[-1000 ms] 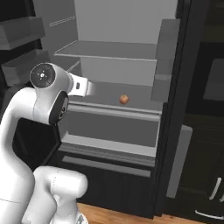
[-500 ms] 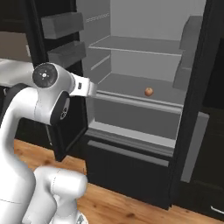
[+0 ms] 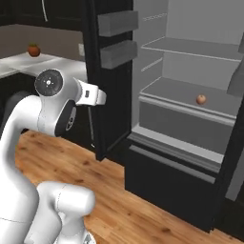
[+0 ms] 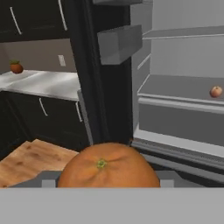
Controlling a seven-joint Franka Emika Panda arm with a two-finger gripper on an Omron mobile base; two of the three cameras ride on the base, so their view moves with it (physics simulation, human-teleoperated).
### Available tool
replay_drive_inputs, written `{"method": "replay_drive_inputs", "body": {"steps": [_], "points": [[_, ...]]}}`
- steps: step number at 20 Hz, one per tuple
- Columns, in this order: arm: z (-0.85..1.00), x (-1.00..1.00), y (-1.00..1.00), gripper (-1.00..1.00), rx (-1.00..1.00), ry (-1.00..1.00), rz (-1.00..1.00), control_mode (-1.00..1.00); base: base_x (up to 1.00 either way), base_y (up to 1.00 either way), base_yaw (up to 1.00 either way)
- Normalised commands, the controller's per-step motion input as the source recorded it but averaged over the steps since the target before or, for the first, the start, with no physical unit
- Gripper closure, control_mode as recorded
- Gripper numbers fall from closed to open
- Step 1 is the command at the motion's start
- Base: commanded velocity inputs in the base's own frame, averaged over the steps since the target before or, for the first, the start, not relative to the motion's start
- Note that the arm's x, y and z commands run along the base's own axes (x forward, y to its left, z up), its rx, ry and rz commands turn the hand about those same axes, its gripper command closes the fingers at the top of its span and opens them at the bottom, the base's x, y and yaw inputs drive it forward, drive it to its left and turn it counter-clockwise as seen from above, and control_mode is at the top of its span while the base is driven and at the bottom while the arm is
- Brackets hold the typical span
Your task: Retrieve the tangerine and peach from the fridge and place them into the bowl on the dining table.
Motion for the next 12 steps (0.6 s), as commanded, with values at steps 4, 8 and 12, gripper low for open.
{"method": "replay_drive_inputs", "body": {"steps": [4,8,12], "points": [[0.0,0.0,0.0,1.0,0.0,0.0,0.0,1.0,-0.49,0.0,0.37],[0.0,0.0,0.0,1.0,0.0,0.0,0.0,1.0,-0.5,0.0,0.35],[0.0,0.0,0.0,1.0,0.0,0.0,0.0,1.0,-0.51,0.0,0.35]]}}
